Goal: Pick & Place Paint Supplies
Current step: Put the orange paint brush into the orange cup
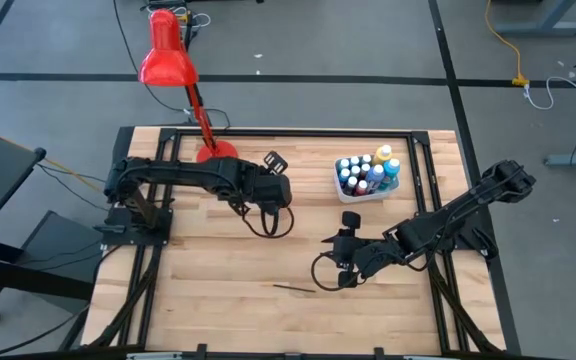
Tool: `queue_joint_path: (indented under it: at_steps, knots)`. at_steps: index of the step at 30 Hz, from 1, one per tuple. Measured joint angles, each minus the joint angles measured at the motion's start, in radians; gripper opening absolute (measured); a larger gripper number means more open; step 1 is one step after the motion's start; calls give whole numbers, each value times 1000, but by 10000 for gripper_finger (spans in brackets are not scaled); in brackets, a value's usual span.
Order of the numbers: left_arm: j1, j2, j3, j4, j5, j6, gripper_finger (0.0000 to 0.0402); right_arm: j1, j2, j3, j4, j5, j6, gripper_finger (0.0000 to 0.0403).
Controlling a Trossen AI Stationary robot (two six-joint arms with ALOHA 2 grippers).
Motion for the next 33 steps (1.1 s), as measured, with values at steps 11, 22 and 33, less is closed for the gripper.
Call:
queue_joint_path:
  at_steps: [11, 22, 33]
  knots:
    - [25, 0, 0, 140, 5, -282, 114, 0, 0, 0, 53, 2, 3, 148]
    - [4, 0, 0, 191, 128, -854, 125, 19, 172, 0, 308, -106, 98, 148]
    - [-213, 0, 0, 120, -111, -980, 123, 105, 466, 0, 723, -74, 21, 113]
